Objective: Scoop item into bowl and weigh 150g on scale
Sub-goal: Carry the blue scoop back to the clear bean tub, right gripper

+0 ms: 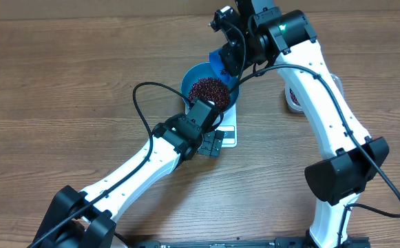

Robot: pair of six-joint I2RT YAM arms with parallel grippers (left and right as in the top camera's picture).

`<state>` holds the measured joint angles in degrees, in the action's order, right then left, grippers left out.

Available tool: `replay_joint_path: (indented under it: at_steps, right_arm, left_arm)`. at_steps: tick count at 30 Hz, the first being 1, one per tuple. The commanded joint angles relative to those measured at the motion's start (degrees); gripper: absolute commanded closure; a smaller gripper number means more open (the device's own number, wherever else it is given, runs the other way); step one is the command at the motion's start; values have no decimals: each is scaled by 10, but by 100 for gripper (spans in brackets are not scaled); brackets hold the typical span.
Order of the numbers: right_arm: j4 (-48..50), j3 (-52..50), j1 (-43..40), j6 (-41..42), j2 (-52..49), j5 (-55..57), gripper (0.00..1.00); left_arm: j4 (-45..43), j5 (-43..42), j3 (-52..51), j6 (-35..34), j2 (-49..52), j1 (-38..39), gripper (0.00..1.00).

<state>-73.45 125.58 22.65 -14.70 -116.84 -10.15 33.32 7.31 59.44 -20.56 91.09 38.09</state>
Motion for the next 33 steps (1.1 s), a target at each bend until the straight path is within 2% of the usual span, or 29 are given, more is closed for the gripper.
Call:
replay_joint_path:
  at_steps: [1, 8, 20, 25, 33]
  right_arm:
    - [-6, 20, -28, 45, 30, -59, 96]
    - [-24, 20, -128, 45, 29, -203, 96]
    - [-89, 11, -342, 44, 15, -209, 96]
    - [-89, -51, -411, 44, 14, -211, 96]
    - [-24, -178, -425, 44, 13, -239, 96]
  left_arm:
    - [-2, 6, 0, 13, 3, -2, 0]
    - [-2, 6, 0, 13, 3, -2, 1]
    - [-2, 6, 0, 13, 3, -2, 0]
    - [-2, 6, 0, 13, 3, -2, 1]
    - [-2, 6, 0, 13, 3, -2, 0]
